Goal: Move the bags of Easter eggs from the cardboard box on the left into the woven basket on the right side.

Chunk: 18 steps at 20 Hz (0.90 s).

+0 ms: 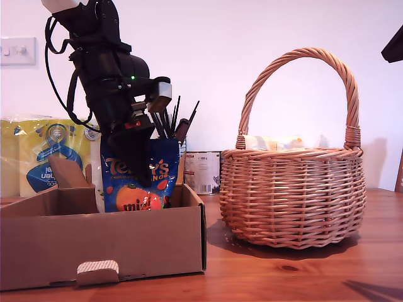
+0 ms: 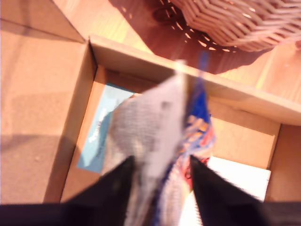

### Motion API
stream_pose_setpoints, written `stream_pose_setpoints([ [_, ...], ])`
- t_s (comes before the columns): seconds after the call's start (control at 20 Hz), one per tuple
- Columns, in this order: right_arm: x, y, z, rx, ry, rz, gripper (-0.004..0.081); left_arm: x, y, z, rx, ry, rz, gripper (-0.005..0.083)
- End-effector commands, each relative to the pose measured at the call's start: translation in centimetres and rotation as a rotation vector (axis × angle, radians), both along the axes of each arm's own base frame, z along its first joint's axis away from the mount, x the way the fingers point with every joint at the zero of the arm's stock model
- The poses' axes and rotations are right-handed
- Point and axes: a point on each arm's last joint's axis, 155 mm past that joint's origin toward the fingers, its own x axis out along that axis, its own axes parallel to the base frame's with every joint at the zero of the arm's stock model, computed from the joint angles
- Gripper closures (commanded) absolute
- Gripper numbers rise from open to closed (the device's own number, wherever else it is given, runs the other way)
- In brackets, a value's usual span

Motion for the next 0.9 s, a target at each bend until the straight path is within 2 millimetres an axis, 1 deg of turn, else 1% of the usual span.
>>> stream_pose_setpoints([
  [0.0,0.0,0.1,1.0,0.010,-0.023,0.005,0.0783,-1.3,0.3,-2.4,0.029,0.074,0.000,0.0797],
  [0.15,0.0,0.1,1.0,0.009,-0.023,0.005,0.0783,-1.1,0.2,-1.9,0.022,0.056,-0.009,0.0797],
  [0.3,0.0,0.1,1.0,0.009,-0.023,0.005,0.0783,-0.9,0.1,0.4,0.001,0.011,-0.007,0.0797],
  [0.45,0.0,0.1,1.0,0.009,-0.023,0.005,0.0783,-0.7,0.0,4.2,-0.042,-0.081,-0.007,0.0797],
  [0.65,0.0,0.1,1.0,0.010,-0.023,0.005,0.0783,-1.0,-0.7,10.3,-0.126,-0.223,-0.006,0.0797],
  [0.7,0.0,0.1,1.1,0.010,-0.023,0.005,0.0783,-1.3,-1.2,11.8,-0.164,-0.252,-0.009,0.0797],
  [0.8,0.0,0.1,1.1,0.010,-0.024,0.005,0.0783,-2.3,-3.2,14.8,-0.279,-0.286,-0.041,0.0797],
  [0.85,0.0,0.1,1.1,0.010,-0.024,0.005,0.0783,-2.9,-4.2,15.8,-0.333,-0.290,-0.067,0.0797],
])
